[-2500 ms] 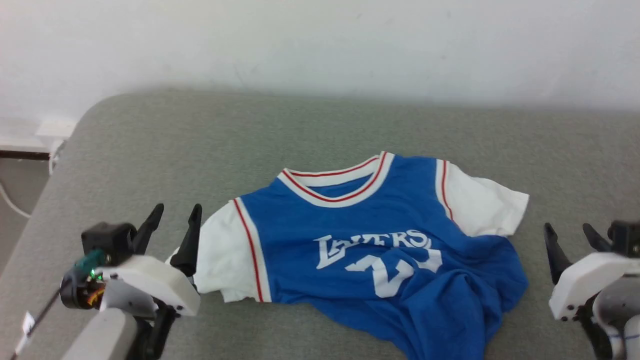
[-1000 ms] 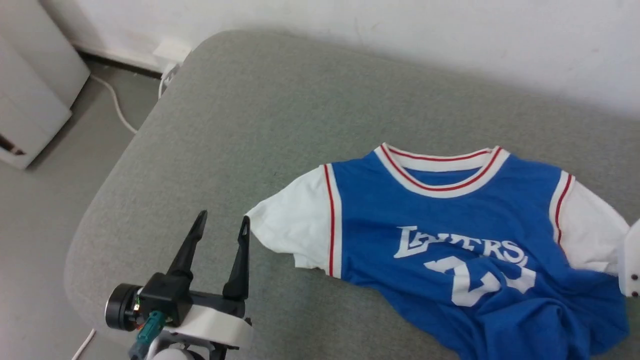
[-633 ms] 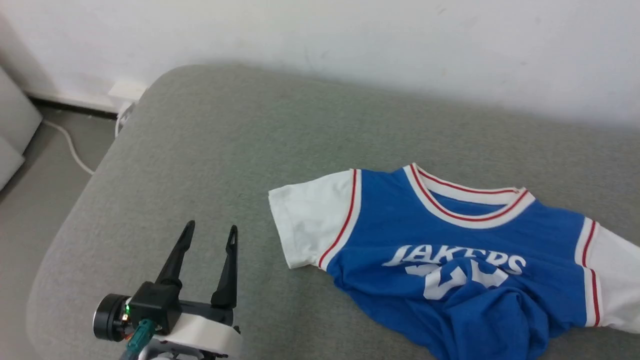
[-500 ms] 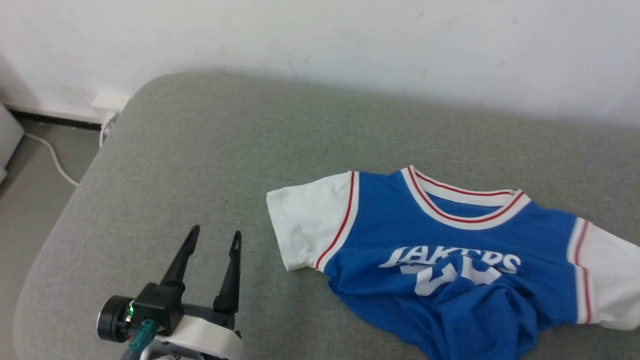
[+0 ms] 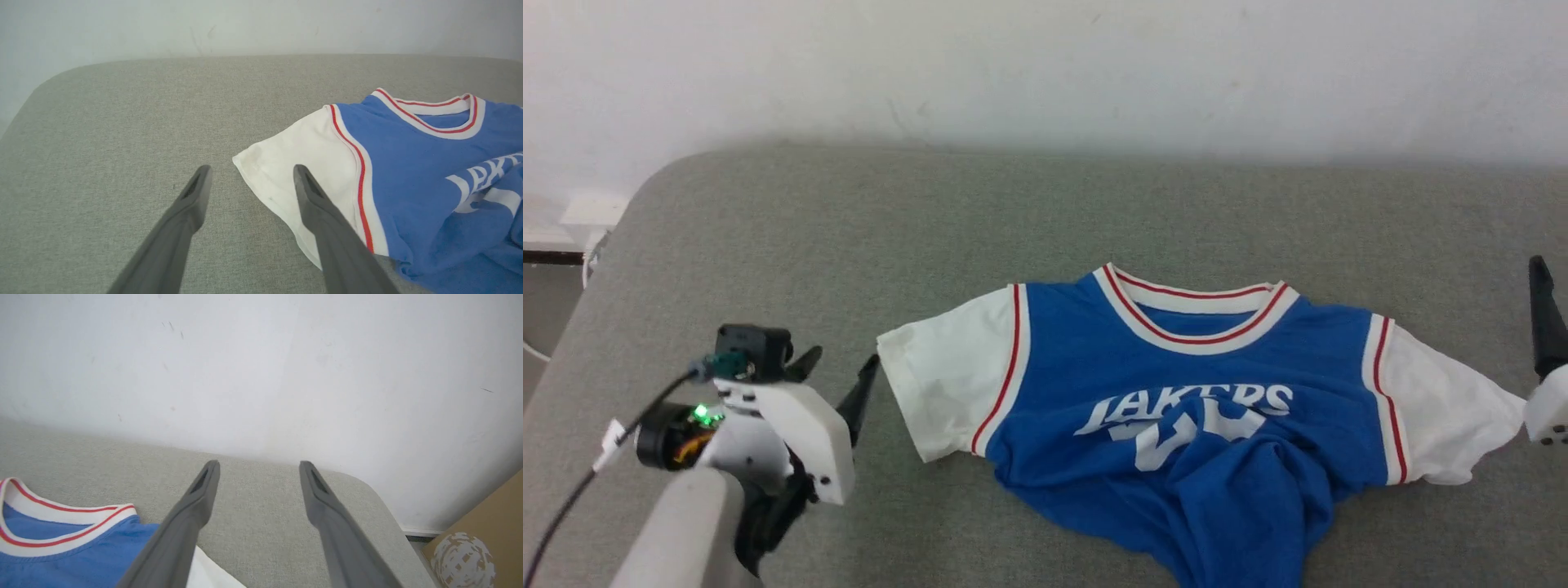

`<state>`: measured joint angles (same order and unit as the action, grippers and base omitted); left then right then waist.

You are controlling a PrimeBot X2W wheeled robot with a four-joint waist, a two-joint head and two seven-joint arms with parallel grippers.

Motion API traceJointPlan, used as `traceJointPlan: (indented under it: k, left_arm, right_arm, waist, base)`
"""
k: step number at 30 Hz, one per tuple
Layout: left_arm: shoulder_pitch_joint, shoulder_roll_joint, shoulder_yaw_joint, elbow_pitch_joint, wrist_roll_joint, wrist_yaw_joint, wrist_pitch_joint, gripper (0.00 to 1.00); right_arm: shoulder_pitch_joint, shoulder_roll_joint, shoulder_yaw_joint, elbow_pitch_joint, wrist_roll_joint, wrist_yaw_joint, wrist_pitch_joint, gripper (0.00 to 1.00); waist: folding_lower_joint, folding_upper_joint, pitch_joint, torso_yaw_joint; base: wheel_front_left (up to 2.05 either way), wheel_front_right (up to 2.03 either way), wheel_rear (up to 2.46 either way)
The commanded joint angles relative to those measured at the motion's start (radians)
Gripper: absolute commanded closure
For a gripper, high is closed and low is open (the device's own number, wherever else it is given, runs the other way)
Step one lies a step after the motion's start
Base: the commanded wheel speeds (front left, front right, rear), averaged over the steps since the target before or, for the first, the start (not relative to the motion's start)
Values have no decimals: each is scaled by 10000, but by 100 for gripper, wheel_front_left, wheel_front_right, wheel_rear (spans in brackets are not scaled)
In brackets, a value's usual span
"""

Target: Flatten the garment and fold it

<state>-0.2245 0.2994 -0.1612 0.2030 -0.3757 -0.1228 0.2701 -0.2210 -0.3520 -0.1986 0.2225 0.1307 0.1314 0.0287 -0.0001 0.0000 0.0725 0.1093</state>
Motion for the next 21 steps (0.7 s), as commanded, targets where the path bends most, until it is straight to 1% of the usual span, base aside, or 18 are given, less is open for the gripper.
traceJointPlan:
  k: [1,4,9,12,16,21]
  left_arm:
    - [-348,265,-115,63,-144,-63,347,0]
    - [-1142,879,-645,159,-956,-73,1381,0]
    - [-2265,1854,-1066,472,-2412,-76,3333,0]
    - [-2779,2342,-1314,664,-2840,-76,4349,0]
    - [-3192,2598,-1468,1362,-3039,-71,5446,0]
    - [-3515,2661,-1515,1885,-3294,-65,6052,0]
  right_arm:
    - [65,196,-30,-233,-37,-7,-188,0]
    - [222,705,-120,-1033,-69,-7,-618,0]
    - [404,1353,-63,-2094,-74,-7,-960,0]
    - [539,1627,-109,-2478,-99,-7,-993,0]
    - [635,2045,-125,-2624,-70,-7,-1000,0]
    - [678,2376,-29,-2335,143,-7,-813,0]
  waist:
    - [1,0,331,-514]
    - [1,0,641,-848]
    - [1,0,1262,-1362]
    - [1,0,1607,-1547]
    - [1,0,1944,-1771]
    - [1,0,2226,-1988]
  base:
    - [0,0,0]
    - [0,0,0]
    - [0,0,0]
    - [0,0,0]
    - [0,0,0]
    - [0,0,0]
